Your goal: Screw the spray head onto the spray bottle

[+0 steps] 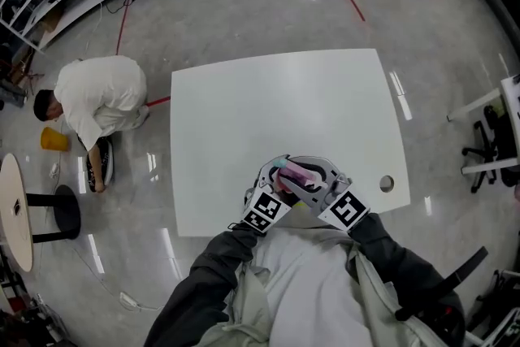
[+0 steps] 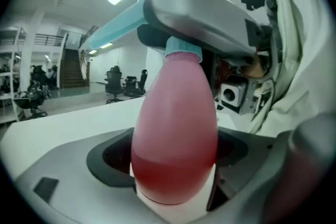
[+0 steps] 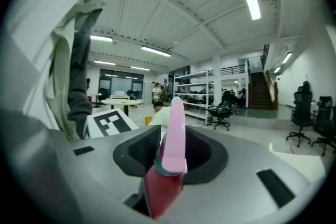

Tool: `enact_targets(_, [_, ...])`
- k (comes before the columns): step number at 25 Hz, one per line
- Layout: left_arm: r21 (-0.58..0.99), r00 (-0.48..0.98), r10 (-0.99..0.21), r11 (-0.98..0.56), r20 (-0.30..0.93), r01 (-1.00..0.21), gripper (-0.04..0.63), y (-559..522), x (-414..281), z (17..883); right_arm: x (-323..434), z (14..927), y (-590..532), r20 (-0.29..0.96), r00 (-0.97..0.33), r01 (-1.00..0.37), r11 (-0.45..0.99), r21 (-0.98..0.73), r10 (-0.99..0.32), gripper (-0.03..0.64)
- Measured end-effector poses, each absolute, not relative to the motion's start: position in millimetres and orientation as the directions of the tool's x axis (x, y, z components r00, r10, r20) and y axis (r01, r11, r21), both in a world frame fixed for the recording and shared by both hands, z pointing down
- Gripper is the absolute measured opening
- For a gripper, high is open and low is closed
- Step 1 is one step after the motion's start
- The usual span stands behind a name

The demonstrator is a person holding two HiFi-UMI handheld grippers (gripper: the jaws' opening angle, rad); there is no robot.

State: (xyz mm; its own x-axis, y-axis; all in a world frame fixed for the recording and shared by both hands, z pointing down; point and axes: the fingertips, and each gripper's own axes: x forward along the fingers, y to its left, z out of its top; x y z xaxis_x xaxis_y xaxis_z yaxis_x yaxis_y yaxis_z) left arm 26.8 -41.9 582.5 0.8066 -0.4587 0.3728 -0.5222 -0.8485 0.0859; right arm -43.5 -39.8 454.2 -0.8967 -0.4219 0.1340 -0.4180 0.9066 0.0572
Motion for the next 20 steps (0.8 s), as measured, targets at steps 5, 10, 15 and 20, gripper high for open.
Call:
enact_targets(5, [0.349, 0.976, 0.028, -0.936, 0.216, -0.05, 0.436, 24.1, 42.7, 537.7, -45.6, 419.0, -7.6, 0.041, -0.996, -0.082, 0.98, -0.182, -0.076, 0.11])
enact_targets(10, [0.316, 0.976, 0.136, -0.946, 0.173, 0.076, 0.436, 41.1, 46.0, 511.3, -39.9, 394.3, 17.5, -0.023, -0.987, 0.158, 0.96, -0.232, 0.157, 0.11])
enact_targets(15, [0.295, 0.96, -0.203, -0.921, 0.193, -0.254, 0.436, -16.5, 38.0, 514.1, -36.9, 400.7, -34.8, 0.06, -0.97, -0.24, 0.966, -0.097, -0.235, 0.11])
enact_targets(20, [0.078, 0.776, -0.523, -0.81, 0.352, -0.581, 0.434, -62.4, 22.9, 526.8, -4.8, 413.4, -87.1, 0.118, -0.649, -0.749, 0.658, 0.073, -0.752, 0.11])
